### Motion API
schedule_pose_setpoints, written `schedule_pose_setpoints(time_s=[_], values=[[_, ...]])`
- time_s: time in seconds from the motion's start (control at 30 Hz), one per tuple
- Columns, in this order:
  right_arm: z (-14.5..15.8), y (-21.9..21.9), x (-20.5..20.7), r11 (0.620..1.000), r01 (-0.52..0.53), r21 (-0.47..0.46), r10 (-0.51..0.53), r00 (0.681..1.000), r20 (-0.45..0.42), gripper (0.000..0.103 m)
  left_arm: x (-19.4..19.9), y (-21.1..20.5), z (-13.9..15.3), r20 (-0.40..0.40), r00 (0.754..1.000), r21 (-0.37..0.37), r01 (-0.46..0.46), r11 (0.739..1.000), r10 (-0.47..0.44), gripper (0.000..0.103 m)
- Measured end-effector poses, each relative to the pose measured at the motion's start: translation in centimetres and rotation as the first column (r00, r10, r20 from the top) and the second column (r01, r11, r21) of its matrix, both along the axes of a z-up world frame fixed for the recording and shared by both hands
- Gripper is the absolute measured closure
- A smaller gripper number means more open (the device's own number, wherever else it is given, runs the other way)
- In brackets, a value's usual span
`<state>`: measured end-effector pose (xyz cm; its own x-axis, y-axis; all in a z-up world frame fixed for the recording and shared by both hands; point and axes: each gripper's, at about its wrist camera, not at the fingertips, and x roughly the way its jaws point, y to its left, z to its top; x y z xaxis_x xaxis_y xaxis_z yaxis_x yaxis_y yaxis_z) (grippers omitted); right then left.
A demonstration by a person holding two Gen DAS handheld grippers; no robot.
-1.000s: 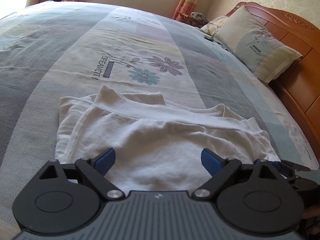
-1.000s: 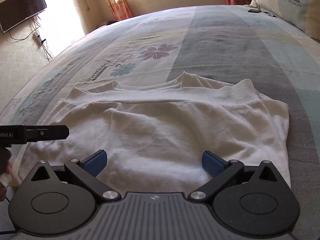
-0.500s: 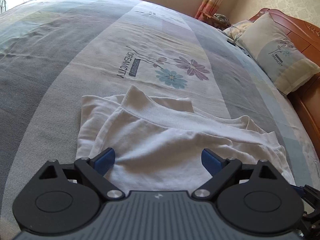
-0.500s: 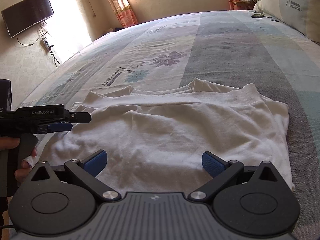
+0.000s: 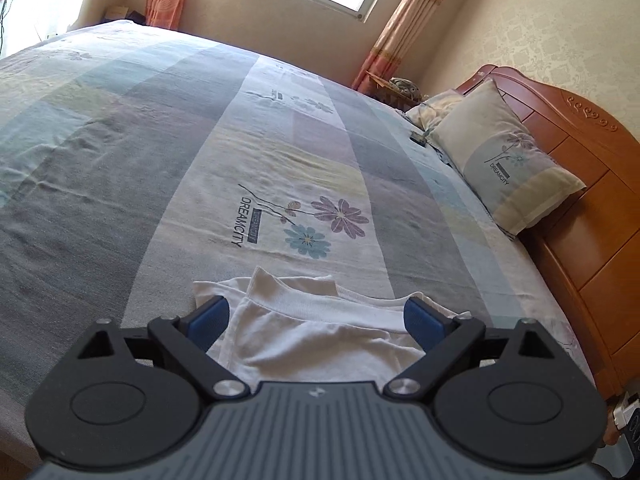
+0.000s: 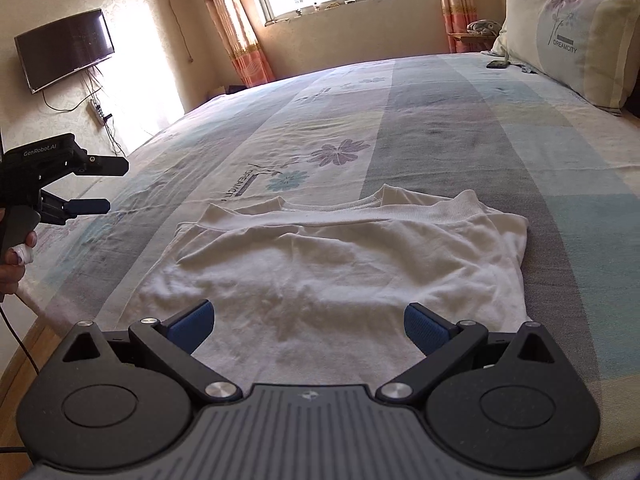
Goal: Fold clothes
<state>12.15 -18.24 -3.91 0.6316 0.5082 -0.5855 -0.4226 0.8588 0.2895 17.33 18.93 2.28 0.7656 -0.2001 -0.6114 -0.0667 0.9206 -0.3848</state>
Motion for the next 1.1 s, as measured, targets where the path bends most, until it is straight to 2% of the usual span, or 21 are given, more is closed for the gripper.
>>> schedule_pose_setpoints(time_s=[0.2,0.5,0.7,0.8,0.97,1.07,1.1], values=[[1.5,0.9,-2.1,1.0,-0.01,-0.024,0.011,1.0,0.025,0.0,0.1,0.5,-1.3,-0.023,0.999,-0.043,0.031,0.999,-0.032,0.009],[3.0,2.0,-4.4,0.989,0.001,-0.149,0.013,0.996,0.092,0.0,3.0,2.3,-5.3,-0.081,0.996,-0.159,0.035,0.987,-0.048,0.009],[1.6,3.2,-2.5,0.988,-0.015,-0.156,0.023,0.998,0.052,0.0,4.6,3.2,-7.3,-0.108,0.993,-0.168,0.022,0.986,-0.041,0.009],[0.9,4.2,-1.1,0.984,-0.04,-0.174,0.048,0.998,0.039,0.0,6.2,3.8,-8.5,-0.137,0.991,-0.204,-0.016,0.979,-0.013,0.009],[-0.7,4.6,0.6,0.983,-0.06,-0.171,0.06,0.998,-0.002,0.0,9.4,3.2,-10.3,-0.158,0.987,-0.247,-0.009,0.969,-0.031,0.009],[-1.7,4.0,1.6,0.984,-0.041,-0.174,0.036,0.999,-0.036,0.0,10.4,3.3,-12.0,-0.199,0.98,-0.227,-0.04,0.973,-0.007,0.009],[-1.9,3.8,1.9,0.985,-0.032,-0.171,0.025,0.999,-0.045,0.0,10.6,3.4,-12.6,-0.218,0.976,-0.215,-0.054,0.975,0.007,0.012]])
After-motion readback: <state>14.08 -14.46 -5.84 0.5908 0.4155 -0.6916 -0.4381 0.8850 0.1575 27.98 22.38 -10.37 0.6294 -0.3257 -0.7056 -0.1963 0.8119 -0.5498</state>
